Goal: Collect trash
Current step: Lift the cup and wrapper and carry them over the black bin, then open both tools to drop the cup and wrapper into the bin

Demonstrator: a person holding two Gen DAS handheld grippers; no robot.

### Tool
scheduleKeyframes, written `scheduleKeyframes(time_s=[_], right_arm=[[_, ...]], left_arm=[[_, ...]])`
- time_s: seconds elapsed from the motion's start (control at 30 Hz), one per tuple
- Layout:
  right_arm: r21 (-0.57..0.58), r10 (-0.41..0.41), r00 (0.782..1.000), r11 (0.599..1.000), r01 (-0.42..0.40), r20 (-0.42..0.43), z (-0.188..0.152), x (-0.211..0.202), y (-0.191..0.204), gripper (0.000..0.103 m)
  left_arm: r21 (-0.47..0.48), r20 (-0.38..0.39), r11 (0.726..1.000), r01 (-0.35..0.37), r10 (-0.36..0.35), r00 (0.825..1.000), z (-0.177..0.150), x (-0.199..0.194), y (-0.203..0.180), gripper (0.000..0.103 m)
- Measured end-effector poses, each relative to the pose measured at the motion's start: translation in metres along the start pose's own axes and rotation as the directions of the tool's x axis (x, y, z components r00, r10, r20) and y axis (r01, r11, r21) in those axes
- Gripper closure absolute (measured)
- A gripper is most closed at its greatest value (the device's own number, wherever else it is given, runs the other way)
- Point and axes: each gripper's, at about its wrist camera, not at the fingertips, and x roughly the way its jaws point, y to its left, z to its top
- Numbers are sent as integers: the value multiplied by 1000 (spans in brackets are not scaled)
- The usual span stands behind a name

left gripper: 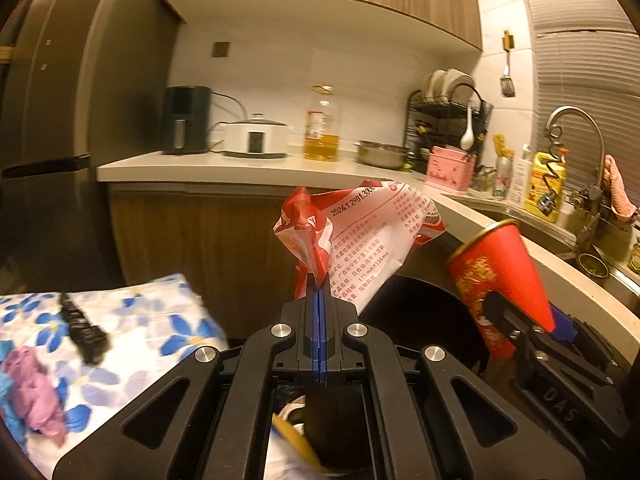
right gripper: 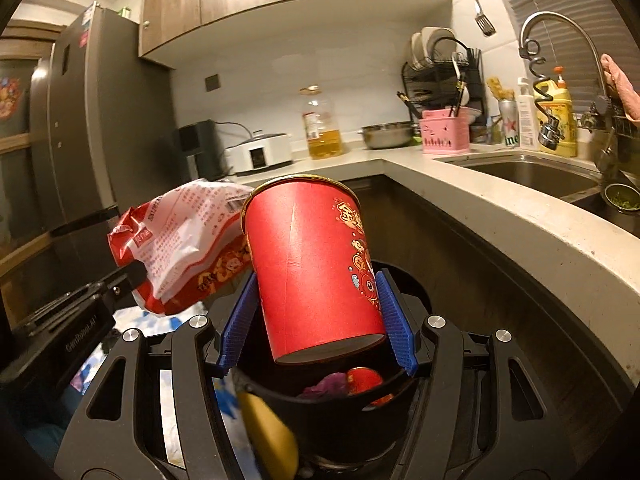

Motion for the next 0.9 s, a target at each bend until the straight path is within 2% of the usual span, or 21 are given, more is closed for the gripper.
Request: scheduleKeyframes(time_s=[0.5,0.57,0.6,0.73,0.83,0.9], right_arm=[[40,-29,999,999,30,-15,6,34,-21,39],[47,-32,999,998,33,-23,6,38,-24,35],[52,-38,999,998,40,-29,5,39,-26,34],[72,-50,998,996,53,-42,4,41,-32,32],[74,-64,997,995,67,-46,3,38,-34,31],[65,-73,996,995,76,-53,2,36,-34,27]], left_arm=[[36,-60,995,88,-85,995,-13,41,-24,101],[45,-62,995,93,-90,994,-15,42,-25,92],[48,-63,995,92,-89,994,-16,43,-24,81],[34,-75,994,100,-97,992,-19,45,-20,64],[19,-74,996,83,-82,994,-21,43,-14,55],[-2,-74,997,73,-73,995,-21,39,-7,43]])
